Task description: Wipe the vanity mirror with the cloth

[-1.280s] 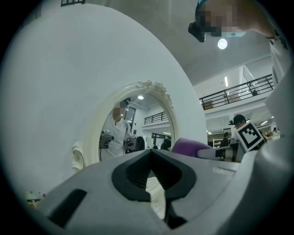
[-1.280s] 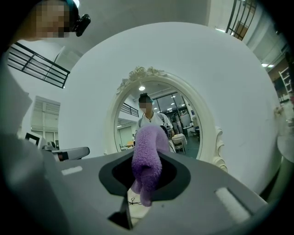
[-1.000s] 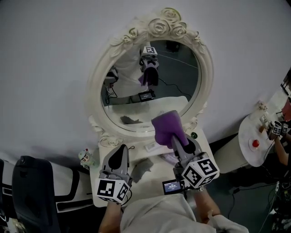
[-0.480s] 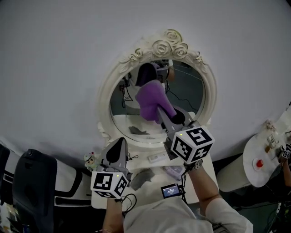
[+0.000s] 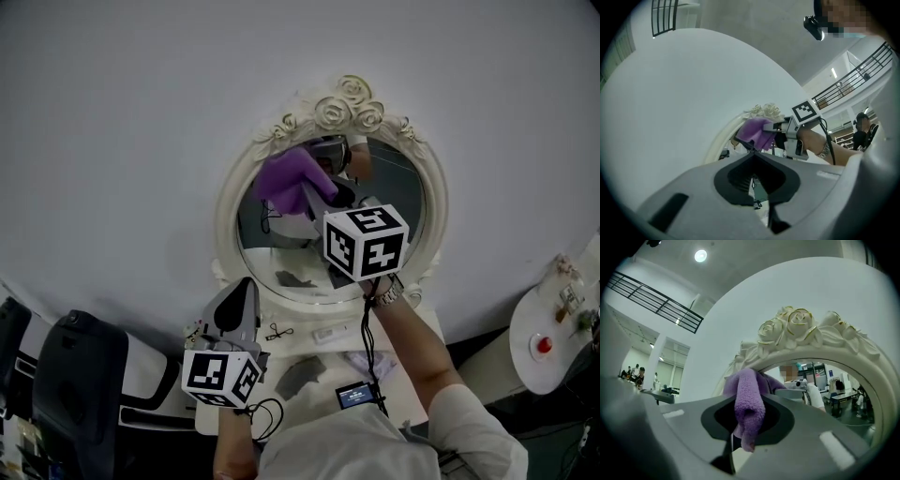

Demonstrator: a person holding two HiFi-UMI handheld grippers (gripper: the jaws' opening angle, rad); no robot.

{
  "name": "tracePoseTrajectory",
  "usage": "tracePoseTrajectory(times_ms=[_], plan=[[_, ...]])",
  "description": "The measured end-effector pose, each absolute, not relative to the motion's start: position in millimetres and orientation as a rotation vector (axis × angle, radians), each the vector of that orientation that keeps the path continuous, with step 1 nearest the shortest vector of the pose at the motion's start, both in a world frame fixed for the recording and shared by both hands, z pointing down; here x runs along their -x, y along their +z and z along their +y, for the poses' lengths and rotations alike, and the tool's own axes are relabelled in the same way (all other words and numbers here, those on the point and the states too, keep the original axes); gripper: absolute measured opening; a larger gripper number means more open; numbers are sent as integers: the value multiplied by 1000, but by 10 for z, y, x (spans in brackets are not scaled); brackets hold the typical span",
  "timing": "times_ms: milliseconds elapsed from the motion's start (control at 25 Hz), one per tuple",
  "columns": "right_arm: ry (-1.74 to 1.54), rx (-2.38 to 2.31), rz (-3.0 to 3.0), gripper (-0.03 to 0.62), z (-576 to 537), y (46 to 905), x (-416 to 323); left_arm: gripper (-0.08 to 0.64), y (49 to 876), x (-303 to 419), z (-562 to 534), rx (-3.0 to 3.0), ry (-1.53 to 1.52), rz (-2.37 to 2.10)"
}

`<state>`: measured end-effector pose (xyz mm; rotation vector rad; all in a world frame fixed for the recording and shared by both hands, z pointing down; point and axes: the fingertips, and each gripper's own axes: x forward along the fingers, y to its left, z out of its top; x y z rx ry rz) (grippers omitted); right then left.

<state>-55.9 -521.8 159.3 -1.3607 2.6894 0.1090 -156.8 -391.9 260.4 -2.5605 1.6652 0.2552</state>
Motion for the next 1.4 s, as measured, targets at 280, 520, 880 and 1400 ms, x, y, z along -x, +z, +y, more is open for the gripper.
tracePoseTrajectory(times_ms=[280,520,880,1400], plan=[[63,1491,2569,61,-5476,1474,144,0,2657,1433,-4042,2607,226,1611],[46,1613,2475,61,-5538,1490,-385,1,2669,1161,-4152,2661,219,1521],[-43,1803,2350,61,-5593,1679,-1198,0,2726,727,-4180,2743,193,1388],[-14,1597,2495,61,-5307,1813,-286,0,2782,1225,-3986,2647,182,1578]])
